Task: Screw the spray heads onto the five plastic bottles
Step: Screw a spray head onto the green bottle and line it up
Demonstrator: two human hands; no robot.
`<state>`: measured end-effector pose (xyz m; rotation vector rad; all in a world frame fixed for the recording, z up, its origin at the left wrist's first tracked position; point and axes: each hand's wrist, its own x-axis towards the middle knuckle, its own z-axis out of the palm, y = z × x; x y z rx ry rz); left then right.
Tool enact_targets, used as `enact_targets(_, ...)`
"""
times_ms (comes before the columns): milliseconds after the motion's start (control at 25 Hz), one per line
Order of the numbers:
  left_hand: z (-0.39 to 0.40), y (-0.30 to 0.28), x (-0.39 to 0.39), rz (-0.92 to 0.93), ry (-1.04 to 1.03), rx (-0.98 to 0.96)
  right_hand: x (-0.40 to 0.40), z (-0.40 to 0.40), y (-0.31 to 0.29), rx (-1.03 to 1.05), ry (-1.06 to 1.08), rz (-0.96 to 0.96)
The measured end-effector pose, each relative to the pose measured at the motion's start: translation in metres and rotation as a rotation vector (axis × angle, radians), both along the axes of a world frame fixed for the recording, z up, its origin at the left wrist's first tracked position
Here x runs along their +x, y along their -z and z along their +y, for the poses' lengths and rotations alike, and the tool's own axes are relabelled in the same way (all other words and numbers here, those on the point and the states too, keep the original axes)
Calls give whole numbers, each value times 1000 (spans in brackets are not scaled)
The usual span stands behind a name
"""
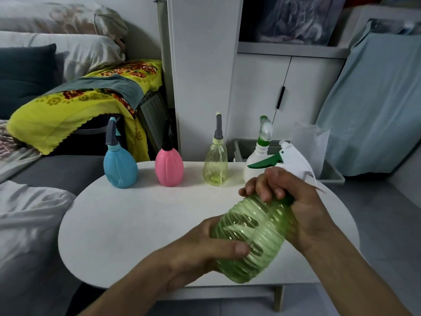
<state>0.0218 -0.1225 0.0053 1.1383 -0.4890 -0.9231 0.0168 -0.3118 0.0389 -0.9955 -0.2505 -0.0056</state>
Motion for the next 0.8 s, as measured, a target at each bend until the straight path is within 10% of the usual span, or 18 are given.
enact_targets(520,-5,7,-2,-251,-239,68,6,-2,-1,-2,92,172)
enact_targets(800,4,9,24,-112,-400,-102,0,12,15,-377,7,143)
